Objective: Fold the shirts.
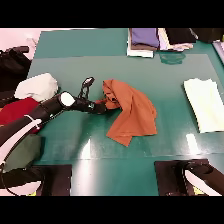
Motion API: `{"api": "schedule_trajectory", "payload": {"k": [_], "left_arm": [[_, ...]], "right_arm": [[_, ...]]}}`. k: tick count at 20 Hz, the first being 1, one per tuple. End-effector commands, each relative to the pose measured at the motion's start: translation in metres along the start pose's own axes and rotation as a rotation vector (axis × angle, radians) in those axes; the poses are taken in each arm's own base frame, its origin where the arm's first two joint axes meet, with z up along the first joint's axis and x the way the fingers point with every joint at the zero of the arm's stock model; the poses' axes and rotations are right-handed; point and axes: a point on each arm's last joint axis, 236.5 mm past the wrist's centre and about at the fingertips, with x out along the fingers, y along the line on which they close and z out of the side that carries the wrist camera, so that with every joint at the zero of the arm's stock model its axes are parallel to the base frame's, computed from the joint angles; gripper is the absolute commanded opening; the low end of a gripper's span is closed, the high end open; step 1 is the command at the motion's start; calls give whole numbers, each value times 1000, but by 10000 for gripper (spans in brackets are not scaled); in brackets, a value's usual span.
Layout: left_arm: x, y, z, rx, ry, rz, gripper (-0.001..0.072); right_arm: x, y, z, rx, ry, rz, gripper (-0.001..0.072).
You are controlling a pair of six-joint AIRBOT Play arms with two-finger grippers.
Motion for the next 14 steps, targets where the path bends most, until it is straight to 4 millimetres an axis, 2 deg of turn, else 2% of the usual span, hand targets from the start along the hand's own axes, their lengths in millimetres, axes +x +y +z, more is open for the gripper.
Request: {"api": "schedule_trajectory", "payload": {"k": [1,2,4,7,8,10,11,12,13,14], "left_arm": [[3,15,10,13,-30,35,35],[-6,21,23,0,-50,38,28],[-34,35,56,-11,-112,51,28],[-84,63,99,10,-215,118,28],[-97,71,105,13,-227,139,28],[-108,88,104,15,-211,177,28],[-109,93,99,20,-189,191,28],[-109,99,95,43,-167,217,28],[-109,100,92,46,-153,221,28],[-108,100,90,49,-144,222,28]], "right_arm": [[2,-1,-16,3,61,0,15],[2,-3,-26,-3,104,-6,15],[-1,-11,-63,-12,247,-34,15],[3,-33,-146,74,481,-74,15],[6,-45,-175,116,544,-96,15],[11,-69,-243,214,674,-144,37],[15,-75,-278,287,741,-145,287],[21,-76,-309,373,796,-130,492],[28,-73,-339,463,849,-106,534],[37,-68,-361,526,879,-81,534]]}}
